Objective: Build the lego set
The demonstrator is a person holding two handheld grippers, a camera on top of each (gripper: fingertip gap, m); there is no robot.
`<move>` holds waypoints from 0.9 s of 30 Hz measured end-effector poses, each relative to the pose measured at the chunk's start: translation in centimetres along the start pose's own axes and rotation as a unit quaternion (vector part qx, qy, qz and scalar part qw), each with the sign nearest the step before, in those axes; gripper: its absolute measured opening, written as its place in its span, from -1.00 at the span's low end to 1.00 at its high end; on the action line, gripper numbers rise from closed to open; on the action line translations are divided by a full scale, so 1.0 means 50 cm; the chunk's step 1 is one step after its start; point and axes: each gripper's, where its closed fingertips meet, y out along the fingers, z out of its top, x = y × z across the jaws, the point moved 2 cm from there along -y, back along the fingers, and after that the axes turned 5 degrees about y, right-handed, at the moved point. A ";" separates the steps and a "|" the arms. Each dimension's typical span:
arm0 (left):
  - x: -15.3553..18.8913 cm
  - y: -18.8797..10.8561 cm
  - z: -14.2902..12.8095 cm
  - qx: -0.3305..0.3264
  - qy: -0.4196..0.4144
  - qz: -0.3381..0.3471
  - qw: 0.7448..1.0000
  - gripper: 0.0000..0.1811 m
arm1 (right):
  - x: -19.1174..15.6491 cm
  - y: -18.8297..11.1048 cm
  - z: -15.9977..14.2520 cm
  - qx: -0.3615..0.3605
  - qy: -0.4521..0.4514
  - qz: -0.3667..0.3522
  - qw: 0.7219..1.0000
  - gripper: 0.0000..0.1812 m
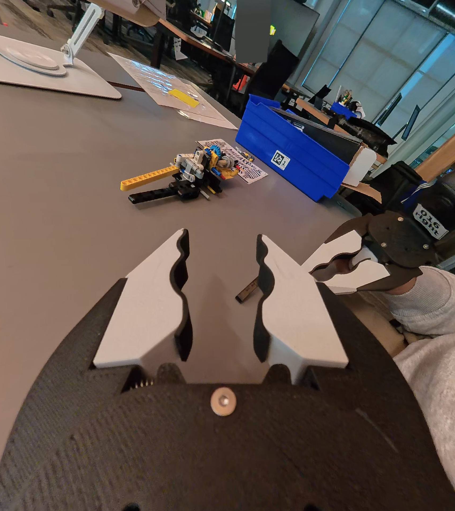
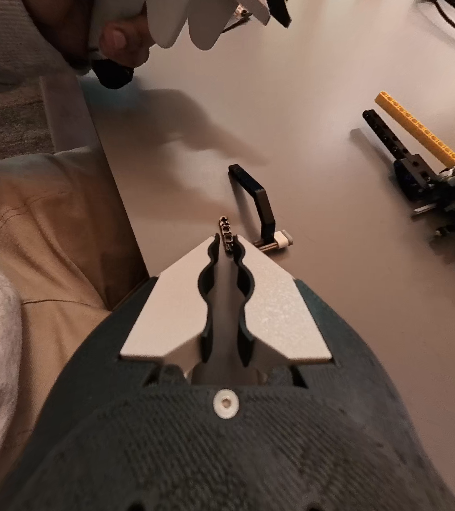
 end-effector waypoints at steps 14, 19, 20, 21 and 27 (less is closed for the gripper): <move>0.001 0.004 0.001 0.000 0.001 -0.003 1.000 -0.48 | 0.022 -0.027 0.024 0.059 0.055 0.004 0.997 -0.91; 0.001 0.003 0.002 0.001 0.001 -0.003 1.000 -0.48 | 0.025 -0.028 0.025 0.061 0.053 -0.002 0.997 -0.90; 0.001 0.003 0.002 0.001 0.001 -0.003 1.000 -0.48 | 0.025 -0.028 0.025 0.061 0.054 -0.003 0.997 -0.90; 0.002 0.004 0.002 0.001 0.001 -0.003 1.000 -0.48 | 0.025 -0.028 0.025 0.062 0.054 -0.003 0.997 -0.90; 0.002 0.004 0.001 0.000 0.001 -0.003 1.000 -0.48 | 0.029 -0.031 0.027 0.068 0.060 -0.005 0.996 -0.89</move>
